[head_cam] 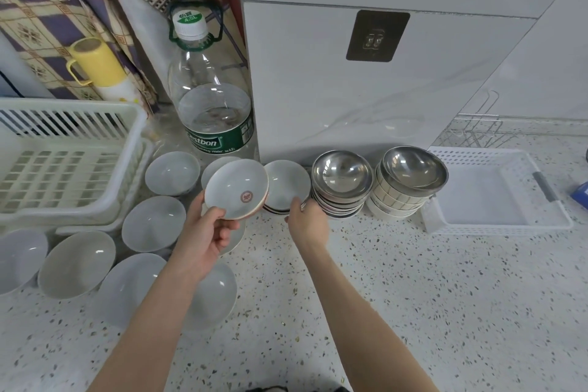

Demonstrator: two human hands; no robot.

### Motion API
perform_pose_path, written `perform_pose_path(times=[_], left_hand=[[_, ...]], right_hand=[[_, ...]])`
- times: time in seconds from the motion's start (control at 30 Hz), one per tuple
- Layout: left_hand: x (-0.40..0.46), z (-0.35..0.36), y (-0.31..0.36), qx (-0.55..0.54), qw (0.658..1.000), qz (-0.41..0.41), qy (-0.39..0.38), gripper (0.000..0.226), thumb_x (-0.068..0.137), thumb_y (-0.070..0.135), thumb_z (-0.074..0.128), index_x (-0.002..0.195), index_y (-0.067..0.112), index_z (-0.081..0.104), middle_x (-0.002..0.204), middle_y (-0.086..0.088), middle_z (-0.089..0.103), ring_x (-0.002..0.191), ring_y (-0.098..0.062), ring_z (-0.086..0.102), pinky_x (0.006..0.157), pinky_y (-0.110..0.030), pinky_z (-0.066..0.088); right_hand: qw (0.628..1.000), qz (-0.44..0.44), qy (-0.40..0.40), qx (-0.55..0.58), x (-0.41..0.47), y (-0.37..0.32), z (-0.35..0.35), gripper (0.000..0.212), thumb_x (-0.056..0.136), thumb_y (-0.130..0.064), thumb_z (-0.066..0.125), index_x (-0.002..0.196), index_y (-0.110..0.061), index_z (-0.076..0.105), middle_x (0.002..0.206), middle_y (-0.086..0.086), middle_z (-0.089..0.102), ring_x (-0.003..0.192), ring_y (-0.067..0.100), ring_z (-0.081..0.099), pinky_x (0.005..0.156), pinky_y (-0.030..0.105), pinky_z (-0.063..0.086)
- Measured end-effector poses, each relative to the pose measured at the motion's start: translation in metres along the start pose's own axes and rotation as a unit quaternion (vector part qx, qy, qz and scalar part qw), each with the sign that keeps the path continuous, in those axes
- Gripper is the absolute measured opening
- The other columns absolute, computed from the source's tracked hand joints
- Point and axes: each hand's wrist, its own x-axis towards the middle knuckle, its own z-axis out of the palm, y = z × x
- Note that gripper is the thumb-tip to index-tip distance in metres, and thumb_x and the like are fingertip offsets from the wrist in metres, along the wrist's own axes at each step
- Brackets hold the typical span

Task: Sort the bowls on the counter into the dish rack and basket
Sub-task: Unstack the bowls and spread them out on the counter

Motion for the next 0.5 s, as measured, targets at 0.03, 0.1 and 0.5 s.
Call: perform_pose_path(times=[0.03,0.1,0.5], left_hand=[[-0.003,-0.003,-0.001,-0.005,1.000,0.001,0.004,0.046,0.095,0.002,0.042,0.134,0.025,0.050,0.060,-0.006,0.065,0.047,-0.011,0.051,0.036,-0.017,0.035],[-0.010,-0.008,-0.004,-0.016,1.000,0.002,0.016,0.048,0.095,0.000,0.043,0.135,0.026,0.050,0.066,-0.008,0.067,0.052,-0.013,0.055,0.037,-0.016,0.036],[-0.023,-0.019,-0.012,-0.037,0.998,-0.009,0.044,0.046,0.095,0.002,0.044,0.137,0.022,0.046,0.066,-0.015,0.066,0.041,-0.008,0.048,0.036,-0.017,0.038]], right_hand=[[1.000,0.002,0.011,0.002,0.001,-0.002,0.003,0.039,0.100,-0.035,0.039,0.108,-0.002,0.058,0.097,0.011,0.071,0.089,0.027,0.067,0.074,0.038,0.055],[0.999,0.012,0.023,0.024,0.001,-0.006,0.008,0.032,0.099,-0.028,0.044,0.110,-0.001,0.056,0.098,0.014,0.071,0.089,0.029,0.067,0.075,0.040,0.057],[0.986,0.059,0.049,0.148,0.003,-0.011,0.024,0.035,0.088,-0.007,0.044,0.121,0.000,0.053,0.112,0.020,0.067,0.102,0.036,0.065,0.078,0.043,0.058]])
